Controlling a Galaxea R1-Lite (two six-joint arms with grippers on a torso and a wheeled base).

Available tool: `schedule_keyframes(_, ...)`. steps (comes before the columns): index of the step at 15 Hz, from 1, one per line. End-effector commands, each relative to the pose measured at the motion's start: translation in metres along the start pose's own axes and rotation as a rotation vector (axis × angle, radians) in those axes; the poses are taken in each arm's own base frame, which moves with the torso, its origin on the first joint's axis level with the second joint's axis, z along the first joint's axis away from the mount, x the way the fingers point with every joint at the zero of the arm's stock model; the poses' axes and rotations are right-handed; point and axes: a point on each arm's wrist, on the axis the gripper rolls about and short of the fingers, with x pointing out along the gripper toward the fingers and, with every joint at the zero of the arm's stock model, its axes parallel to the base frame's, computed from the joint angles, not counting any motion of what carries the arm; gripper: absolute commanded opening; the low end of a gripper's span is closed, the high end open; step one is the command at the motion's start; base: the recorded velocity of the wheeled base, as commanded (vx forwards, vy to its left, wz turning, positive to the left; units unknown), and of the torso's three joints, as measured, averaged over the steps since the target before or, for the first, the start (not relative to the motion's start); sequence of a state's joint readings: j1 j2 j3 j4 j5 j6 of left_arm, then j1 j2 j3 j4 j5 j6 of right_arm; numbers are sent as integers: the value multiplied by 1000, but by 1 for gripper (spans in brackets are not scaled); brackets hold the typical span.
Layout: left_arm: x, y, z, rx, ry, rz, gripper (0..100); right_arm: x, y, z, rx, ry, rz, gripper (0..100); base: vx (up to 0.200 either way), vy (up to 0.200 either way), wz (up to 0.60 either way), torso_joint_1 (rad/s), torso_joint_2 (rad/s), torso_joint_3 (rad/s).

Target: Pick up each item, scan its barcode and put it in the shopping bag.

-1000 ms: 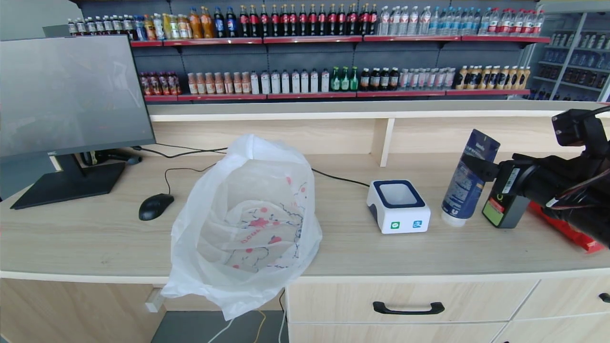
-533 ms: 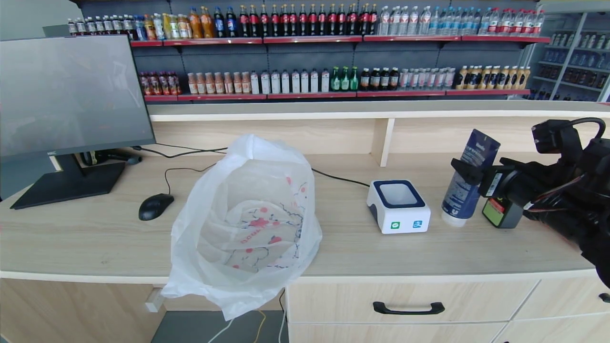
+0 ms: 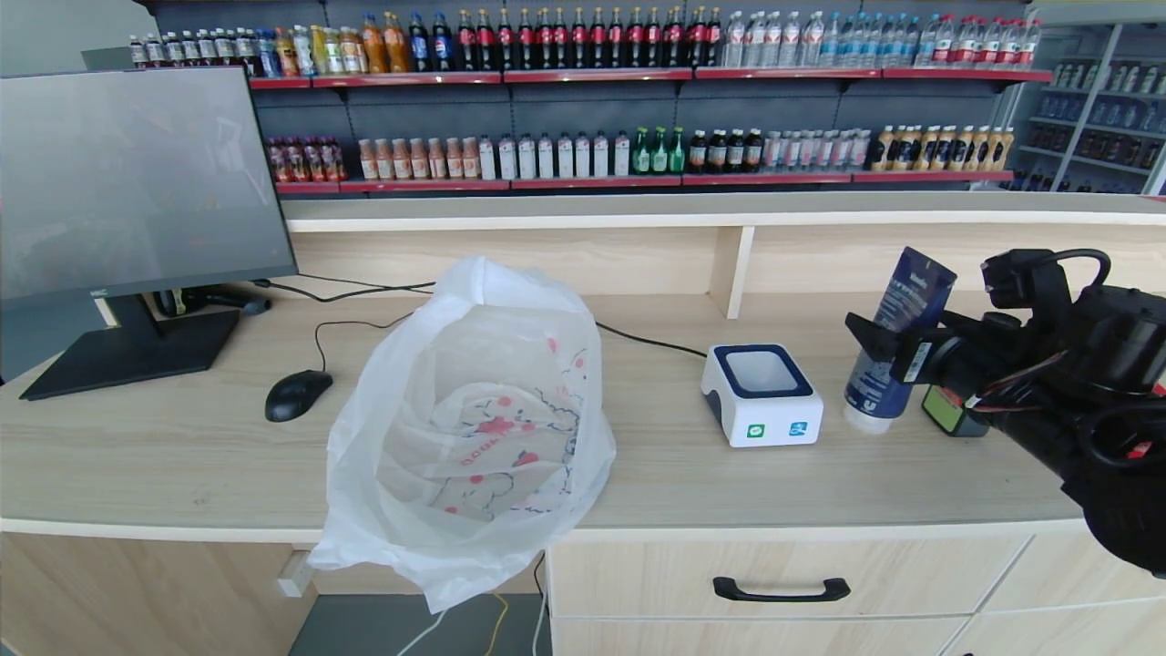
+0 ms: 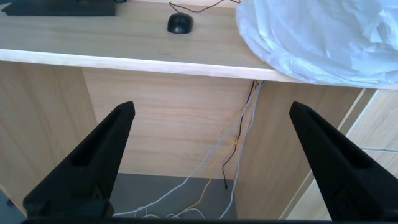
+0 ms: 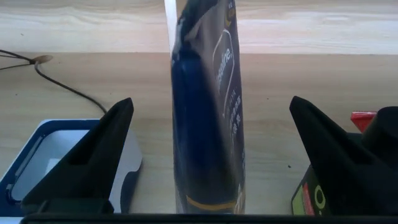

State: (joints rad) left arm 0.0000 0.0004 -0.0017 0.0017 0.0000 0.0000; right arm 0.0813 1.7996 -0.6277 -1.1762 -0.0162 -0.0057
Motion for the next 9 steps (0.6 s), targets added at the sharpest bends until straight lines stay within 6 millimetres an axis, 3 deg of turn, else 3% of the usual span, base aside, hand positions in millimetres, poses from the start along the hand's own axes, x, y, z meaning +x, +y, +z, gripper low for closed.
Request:
schedule_keyframes(1,0,0,0,0,0,0,100,4,-7,-10,-1,30,-20,100,0,0,0,0,0,0)
schedule_keyframes(3,0,0,0,0,0,0,100,9,-16,-14,3,38,-37,100,0,0,0,0,0,0)
schedule_keyframes(9,0,0,0,0,0,0,100,11,-16,-20,2,43,-33,100,0,0,0,0,0,0)
